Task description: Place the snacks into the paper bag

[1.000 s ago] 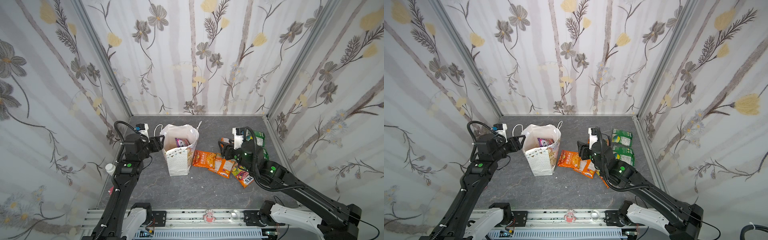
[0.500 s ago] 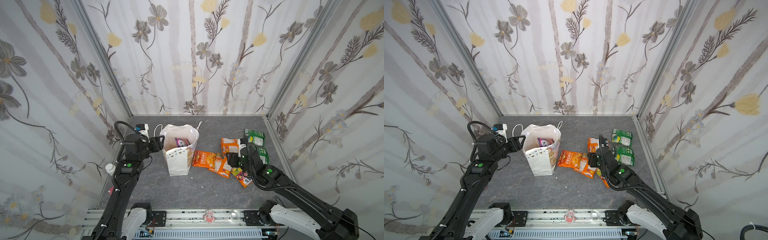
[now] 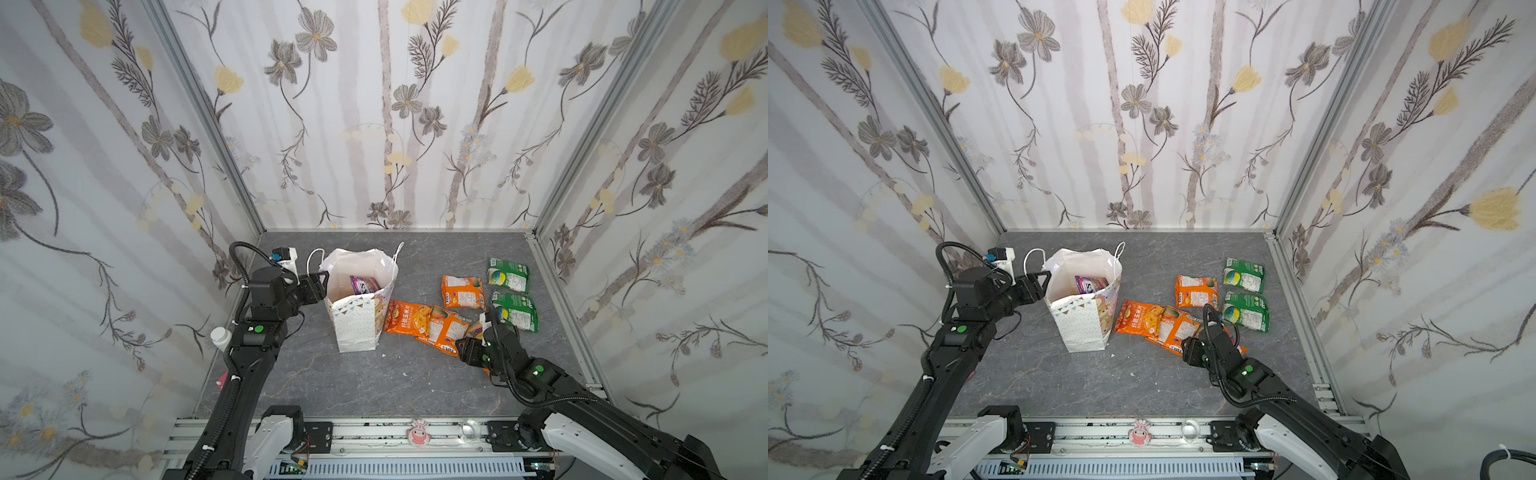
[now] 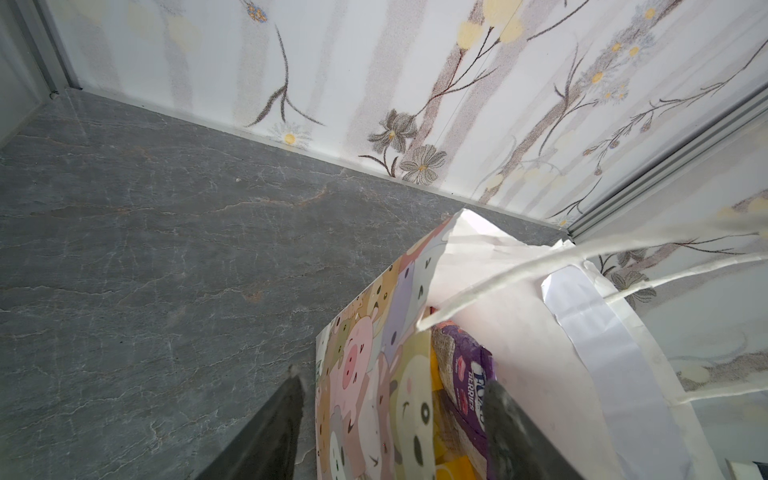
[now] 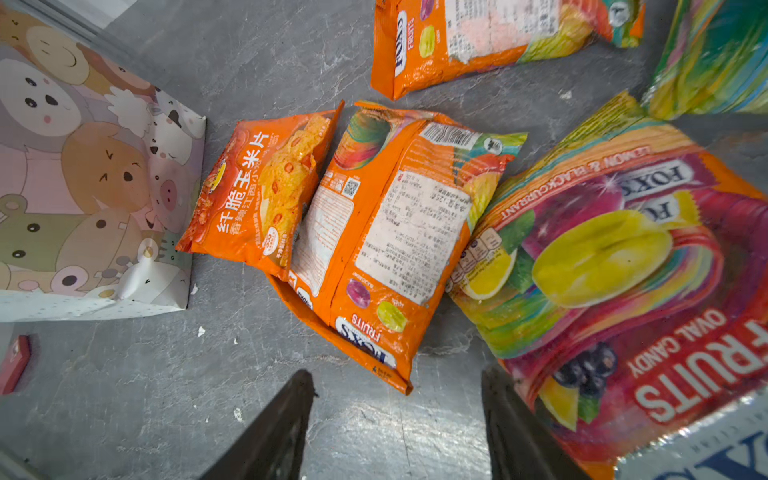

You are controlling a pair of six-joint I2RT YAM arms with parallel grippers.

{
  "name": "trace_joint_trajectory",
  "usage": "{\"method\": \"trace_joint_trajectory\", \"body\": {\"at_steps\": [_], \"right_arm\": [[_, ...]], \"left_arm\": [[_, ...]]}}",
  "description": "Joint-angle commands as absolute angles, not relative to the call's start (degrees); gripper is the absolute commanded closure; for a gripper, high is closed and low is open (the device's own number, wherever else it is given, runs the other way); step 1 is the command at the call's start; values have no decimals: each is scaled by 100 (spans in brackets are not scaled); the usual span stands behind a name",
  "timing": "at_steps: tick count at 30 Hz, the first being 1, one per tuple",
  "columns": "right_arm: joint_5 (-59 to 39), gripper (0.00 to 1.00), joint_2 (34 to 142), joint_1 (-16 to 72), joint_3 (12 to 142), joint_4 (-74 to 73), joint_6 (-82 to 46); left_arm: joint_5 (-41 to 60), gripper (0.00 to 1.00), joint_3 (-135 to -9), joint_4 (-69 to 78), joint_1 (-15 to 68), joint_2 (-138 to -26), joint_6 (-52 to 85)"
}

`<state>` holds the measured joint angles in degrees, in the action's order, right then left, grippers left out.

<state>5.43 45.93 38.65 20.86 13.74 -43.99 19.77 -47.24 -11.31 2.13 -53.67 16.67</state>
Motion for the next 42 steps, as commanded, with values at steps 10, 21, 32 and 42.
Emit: {"method": "trace_joint_trajectory", "body": {"at_steps": [10, 21, 32, 42], "right_arm": [[153, 35, 4860, 3864, 1734, 532, -4570], [145, 34, 4734, 3801, 1548, 364, -4641], [-117, 34, 5205, 3691, 1376, -272, -4607], [-282, 35, 5427, 3656, 1275, -774, -4588]], "left_arm": [[2083, 32, -4781, -993, 193, -5356, 1670], [2116, 32, -4780, -980, 196, -5356, 1685], [2118, 32, -4781, -971, 193, -5375, 1687], [2124, 32, -4781, -972, 194, -5364, 1688]]}}
